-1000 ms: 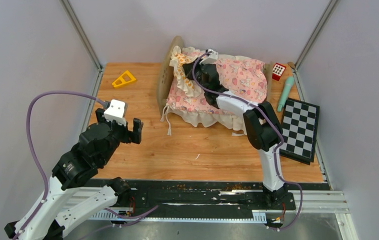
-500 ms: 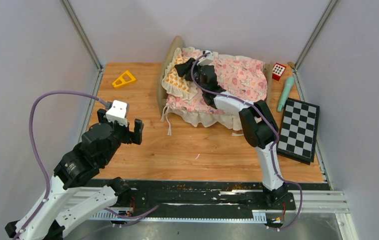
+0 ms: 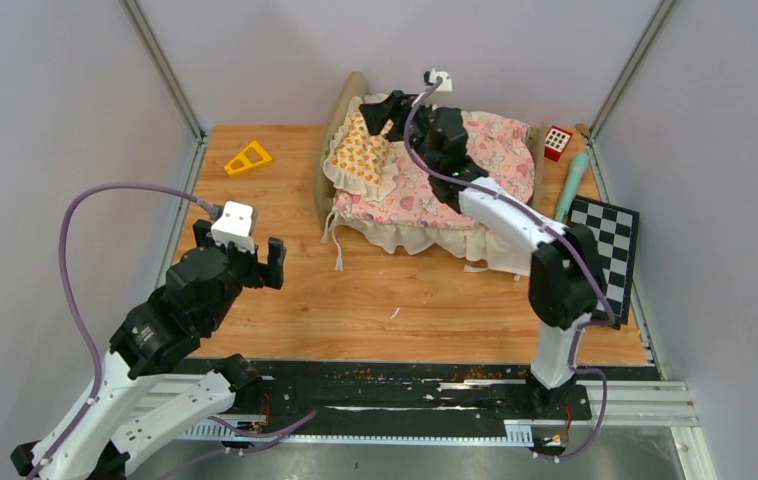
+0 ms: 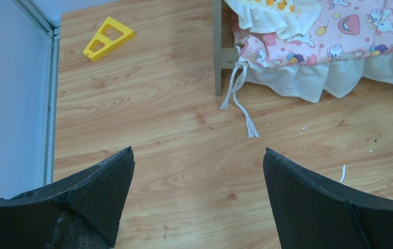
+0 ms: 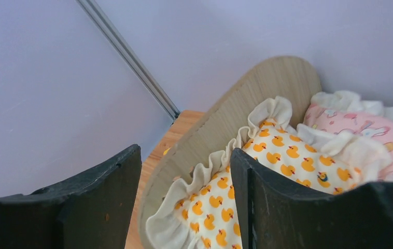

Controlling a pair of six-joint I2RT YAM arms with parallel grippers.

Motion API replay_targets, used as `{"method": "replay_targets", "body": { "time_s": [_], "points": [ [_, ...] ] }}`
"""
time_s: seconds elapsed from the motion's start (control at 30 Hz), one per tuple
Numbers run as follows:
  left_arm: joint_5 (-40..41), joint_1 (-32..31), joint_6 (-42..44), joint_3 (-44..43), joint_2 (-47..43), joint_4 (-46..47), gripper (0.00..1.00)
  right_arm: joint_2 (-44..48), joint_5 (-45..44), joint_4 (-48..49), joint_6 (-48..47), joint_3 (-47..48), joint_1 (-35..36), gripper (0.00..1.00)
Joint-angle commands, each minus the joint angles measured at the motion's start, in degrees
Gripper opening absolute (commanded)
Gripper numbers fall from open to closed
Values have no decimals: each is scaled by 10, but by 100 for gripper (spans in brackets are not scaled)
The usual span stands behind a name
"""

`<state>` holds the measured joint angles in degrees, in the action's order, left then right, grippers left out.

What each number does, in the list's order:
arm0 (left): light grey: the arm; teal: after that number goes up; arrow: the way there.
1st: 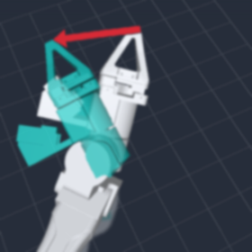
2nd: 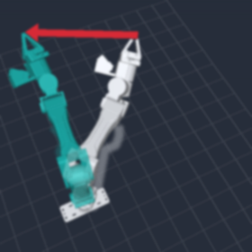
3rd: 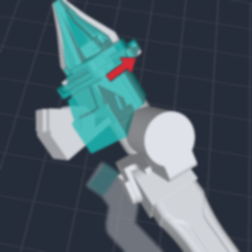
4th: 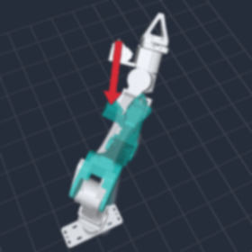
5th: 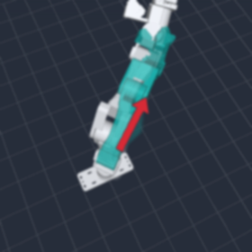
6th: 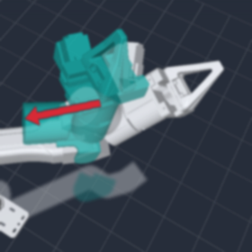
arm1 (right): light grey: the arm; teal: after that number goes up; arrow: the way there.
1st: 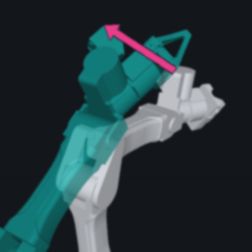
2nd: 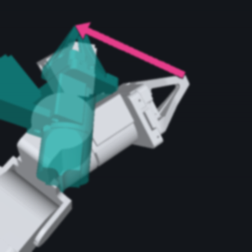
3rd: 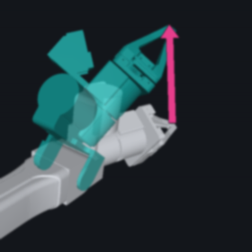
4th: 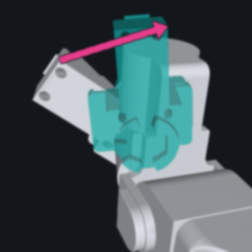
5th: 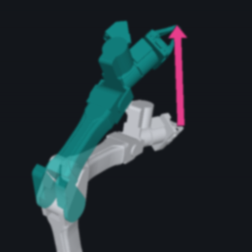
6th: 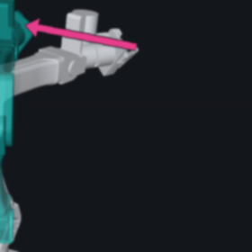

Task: Set up the pet bed
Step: Adjust the pillow on the mattress, then reset both arms

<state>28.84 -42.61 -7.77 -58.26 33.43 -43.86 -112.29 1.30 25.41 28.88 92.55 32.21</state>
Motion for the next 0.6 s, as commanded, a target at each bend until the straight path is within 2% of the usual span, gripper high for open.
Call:
{"method": "replay_targets", "body": {
  "time_s": [0.0,0.13,0.23,0.4,0.43,0.53,0.57],
  "points": [
    [20,3,-34,19,-3,23,100,158,-8,-96,-103,-63,3,64],
    [6,3,-67,48,-9,42,100,319,-56,-223,-141,-183,3,64],
    [20,3,-95,79,-19,46,100,469,-76,-353,-139,-284,4,65],
    [45,3,-123,120,-59,23,100,696,-116,-497,-127,-413,7,72],
    [48,3,-125,125,-67,14,100,741,-120,-510,-121,-431,6,76],
    [55,3,-128,126,-92,-4,100,845,-123,-560,-104,-466,7,99],
    [52,3,-126,124,-102,-4,100,870,-127,-570,-102,-474,6,100]
  ]
}}
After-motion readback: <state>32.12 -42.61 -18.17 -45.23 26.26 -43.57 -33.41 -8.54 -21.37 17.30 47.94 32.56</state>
